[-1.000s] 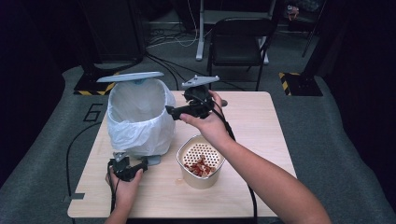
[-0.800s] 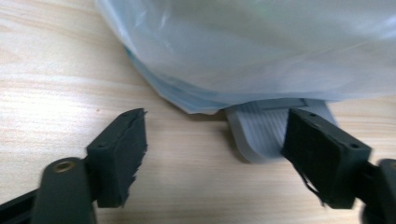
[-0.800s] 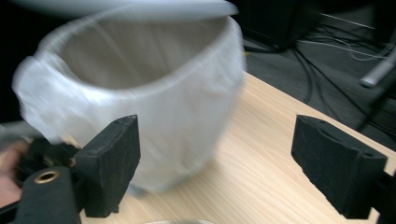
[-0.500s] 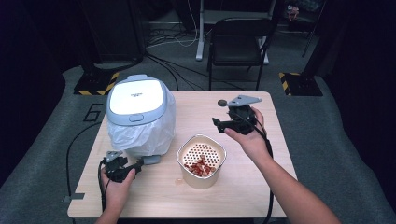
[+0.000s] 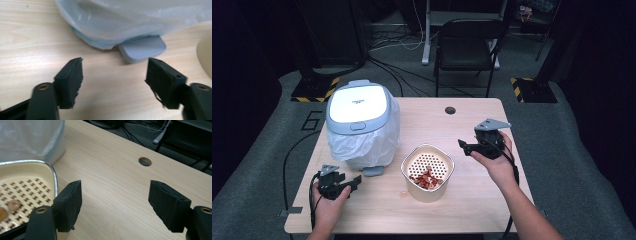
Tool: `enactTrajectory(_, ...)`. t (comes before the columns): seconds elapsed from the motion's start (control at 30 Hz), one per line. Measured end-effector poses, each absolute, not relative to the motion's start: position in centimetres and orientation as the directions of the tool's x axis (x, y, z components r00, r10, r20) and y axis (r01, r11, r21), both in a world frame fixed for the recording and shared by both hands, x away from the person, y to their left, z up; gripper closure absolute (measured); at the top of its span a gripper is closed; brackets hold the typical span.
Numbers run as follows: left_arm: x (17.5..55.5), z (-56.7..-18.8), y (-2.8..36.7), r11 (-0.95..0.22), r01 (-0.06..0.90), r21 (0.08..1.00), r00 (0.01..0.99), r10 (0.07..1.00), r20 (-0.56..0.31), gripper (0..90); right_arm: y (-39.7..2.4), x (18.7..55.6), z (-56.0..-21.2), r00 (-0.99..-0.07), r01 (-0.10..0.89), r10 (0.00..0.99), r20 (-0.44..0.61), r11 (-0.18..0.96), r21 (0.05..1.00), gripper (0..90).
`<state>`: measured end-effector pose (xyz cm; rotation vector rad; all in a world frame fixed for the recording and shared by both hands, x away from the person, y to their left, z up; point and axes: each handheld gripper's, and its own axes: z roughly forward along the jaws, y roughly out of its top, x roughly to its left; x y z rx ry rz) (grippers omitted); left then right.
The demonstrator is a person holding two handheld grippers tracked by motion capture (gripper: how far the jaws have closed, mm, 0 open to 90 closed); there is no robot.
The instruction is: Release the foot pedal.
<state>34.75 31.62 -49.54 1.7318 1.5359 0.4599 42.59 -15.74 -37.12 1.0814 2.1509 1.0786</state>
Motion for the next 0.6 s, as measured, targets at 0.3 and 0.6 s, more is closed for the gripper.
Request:
enactTrajectory(0.3, 34.5, -50.2, 33.4, 0.015, 0.673, 0.740, 0.179, 0.967, -0.182, 30.1, -18.3, 40.9, -40.6, -0.508, 0.472, 0.860, -0.056, 0.332, 0.816, 26.2)
enactTrajectory(0.6, 35.2, -51.6, 34.9, 0.017, 0.674, 0.739, 0.149, 0.976, -0.158, 30.8, -19.7, 40.0, -45.5, -0.474, 0.492, 0.880, -0.038, 0.300, 0.817, 25.9)
